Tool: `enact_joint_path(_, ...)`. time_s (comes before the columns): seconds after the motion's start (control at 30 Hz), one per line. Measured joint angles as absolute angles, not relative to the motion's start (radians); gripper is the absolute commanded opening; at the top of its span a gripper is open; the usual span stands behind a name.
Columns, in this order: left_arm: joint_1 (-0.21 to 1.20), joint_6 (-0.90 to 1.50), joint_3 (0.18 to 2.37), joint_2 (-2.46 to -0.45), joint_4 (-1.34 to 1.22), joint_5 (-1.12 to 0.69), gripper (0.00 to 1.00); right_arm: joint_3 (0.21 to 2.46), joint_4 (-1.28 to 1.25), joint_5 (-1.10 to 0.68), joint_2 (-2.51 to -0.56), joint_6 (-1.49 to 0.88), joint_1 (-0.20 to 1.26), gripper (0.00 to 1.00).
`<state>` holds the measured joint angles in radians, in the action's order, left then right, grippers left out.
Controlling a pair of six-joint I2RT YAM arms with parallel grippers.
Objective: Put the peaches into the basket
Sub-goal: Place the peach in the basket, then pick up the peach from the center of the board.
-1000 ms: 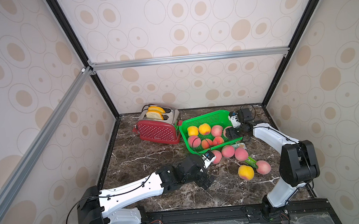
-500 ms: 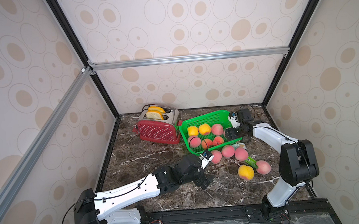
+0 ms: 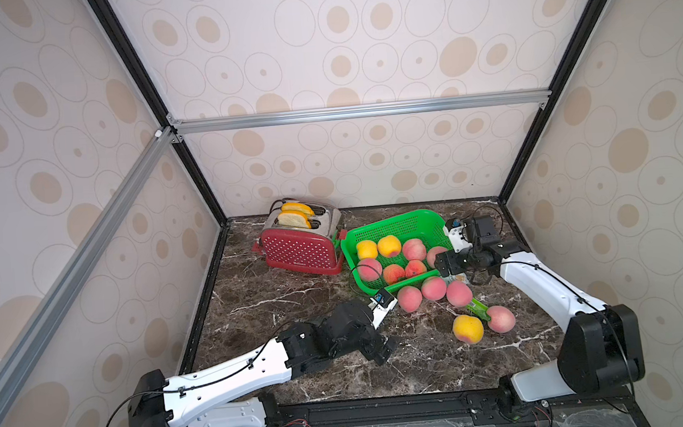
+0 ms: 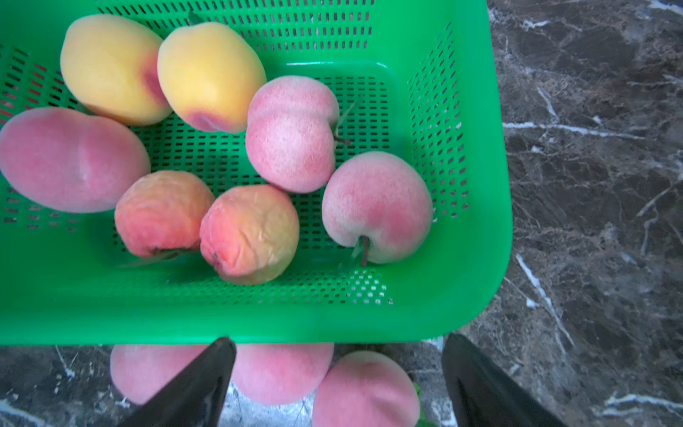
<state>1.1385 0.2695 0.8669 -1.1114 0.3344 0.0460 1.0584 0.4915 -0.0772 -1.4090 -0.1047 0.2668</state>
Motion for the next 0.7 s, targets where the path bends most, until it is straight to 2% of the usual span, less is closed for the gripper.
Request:
enact_joint_path(0.4,1.138,0.299,0.786,-1.07,0.329,0.008,0.99,0.874,0.589,-0.093,-1.09,-0.162,0.281,0.96)
enact_joint_path(0.53,1.149,0.299,0.769,-1.084,0.316,-0.039,0.99,0.804,0.65,-0.076,-1.008,-0.205,0.33,0.97)
enact_joint_path(0.7,1.171,0.299,0.767,-1.122,0.277,-0.098,0.99,0.785,0.726,0.014,-0.978,-0.271,0.474,0.97)
